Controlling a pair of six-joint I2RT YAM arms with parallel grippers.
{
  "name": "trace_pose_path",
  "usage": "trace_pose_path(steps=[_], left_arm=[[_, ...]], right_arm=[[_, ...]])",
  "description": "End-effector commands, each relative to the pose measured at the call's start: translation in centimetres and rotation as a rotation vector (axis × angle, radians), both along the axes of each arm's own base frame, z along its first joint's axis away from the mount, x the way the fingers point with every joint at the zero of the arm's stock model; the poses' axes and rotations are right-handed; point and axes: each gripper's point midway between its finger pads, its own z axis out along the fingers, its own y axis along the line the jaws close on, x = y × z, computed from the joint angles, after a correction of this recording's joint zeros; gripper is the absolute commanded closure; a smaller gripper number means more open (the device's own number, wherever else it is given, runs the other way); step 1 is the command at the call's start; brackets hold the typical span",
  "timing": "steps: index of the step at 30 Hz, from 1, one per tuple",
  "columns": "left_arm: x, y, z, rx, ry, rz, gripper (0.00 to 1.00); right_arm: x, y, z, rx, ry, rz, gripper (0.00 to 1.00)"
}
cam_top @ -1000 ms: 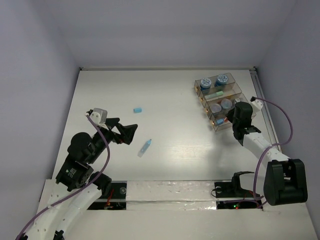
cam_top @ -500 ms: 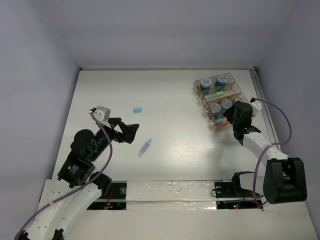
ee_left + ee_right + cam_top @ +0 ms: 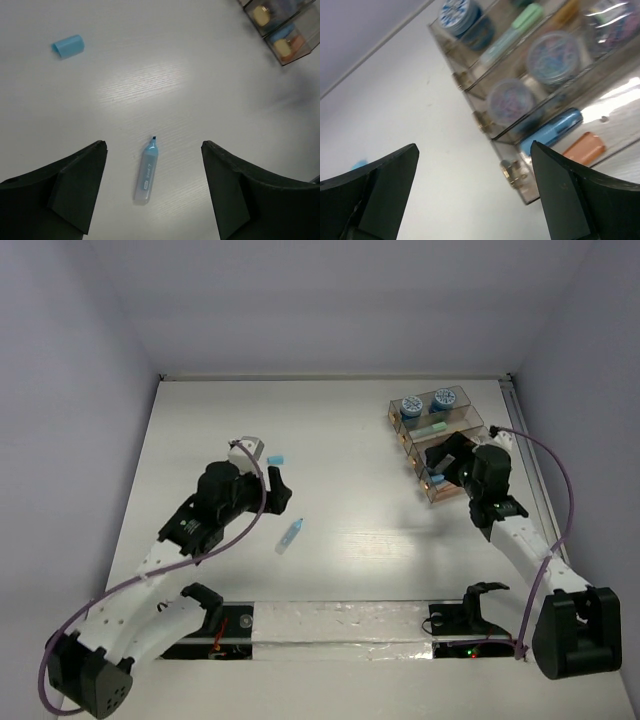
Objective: Sort the stationery into containers
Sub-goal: Pick up the pen from the center of the board.
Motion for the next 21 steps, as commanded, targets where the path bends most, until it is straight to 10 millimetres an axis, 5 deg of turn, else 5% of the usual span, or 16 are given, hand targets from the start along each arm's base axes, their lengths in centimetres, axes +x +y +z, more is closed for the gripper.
trace_pose_path(steps=[1, 6, 11, 16, 21], left_arm=[[1.5, -0.1, -0.8, 0.041, 0.040, 0.027, 0.28], [2.2, -0.6, -3.0, 0.114, 0.130, 0.018, 0.42], [2.7, -2.2, -3.3, 0.210, 0.240, -0.013, 0.45], [-0.4, -1.8, -8.6, 0.348, 0.496, -0.032, 0.45], [-2.7, -1.9, -11.4, 0.398, 0.600, -0.033, 0.42]], right_arm=[[-1.1, 4.5, 2.4, 0.003, -0.079, 0.216, 0.00], [-2.9, 8.5, 3.6, 0.011, -0.122, 0.357, 0.00], [-4.5, 11.6, 5.3, 0.026, -0.139, 0.504, 0.00], [-6.1, 12.8, 6.5, 0.059, -0.190, 0.577, 0.00], [-6.7, 13.0, 6.8, 0.058, -0.196, 0.601, 0.00]])
